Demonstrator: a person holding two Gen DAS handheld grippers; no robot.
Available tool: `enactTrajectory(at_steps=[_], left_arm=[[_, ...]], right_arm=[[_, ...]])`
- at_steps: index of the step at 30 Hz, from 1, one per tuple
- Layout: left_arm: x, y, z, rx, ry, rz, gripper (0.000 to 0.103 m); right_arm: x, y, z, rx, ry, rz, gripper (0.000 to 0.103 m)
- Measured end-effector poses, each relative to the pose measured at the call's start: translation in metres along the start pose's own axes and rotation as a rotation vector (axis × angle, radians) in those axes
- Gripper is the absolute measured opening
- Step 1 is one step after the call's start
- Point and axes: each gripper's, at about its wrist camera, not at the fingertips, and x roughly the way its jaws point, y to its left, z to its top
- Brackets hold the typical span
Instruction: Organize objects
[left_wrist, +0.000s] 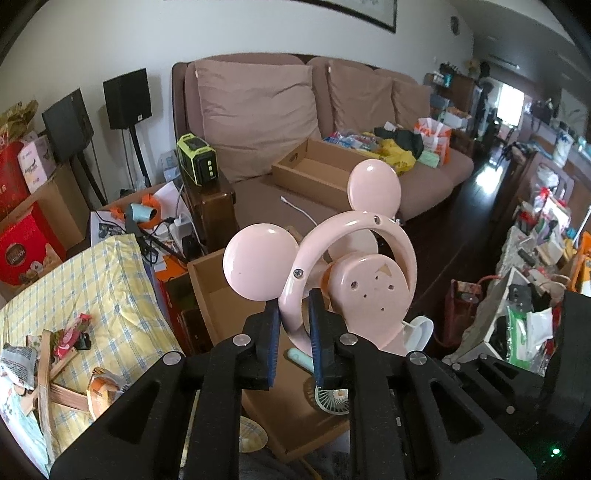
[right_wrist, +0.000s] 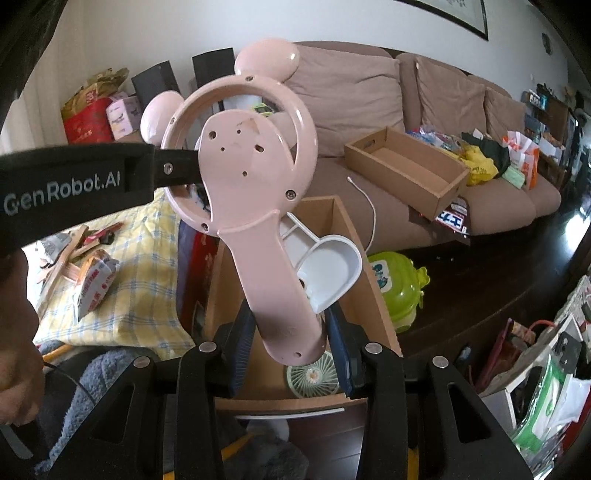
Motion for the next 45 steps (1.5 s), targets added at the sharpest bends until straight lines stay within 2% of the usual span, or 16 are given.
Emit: enactTrajectory(at_steps=[19,28,45], left_arm=[[0.022,0.009,-0.014,-0.035,0.041,0.012,0.014],[0.042,0.011,-0.026,-0.035,0.097,0.033,0.015],[0.060,0.018,-0.040,-0.031,0.155,0.060,0.016]], right_arm=[[0.019,-0.002,-0.009,0.039,0.056,0.032,0.039],[0.036,-0.004,-0.019,0.041,0.102,0.027,0.040],[0.057,0.001,-0.031,0.039,0.157,0.054,0.040]])
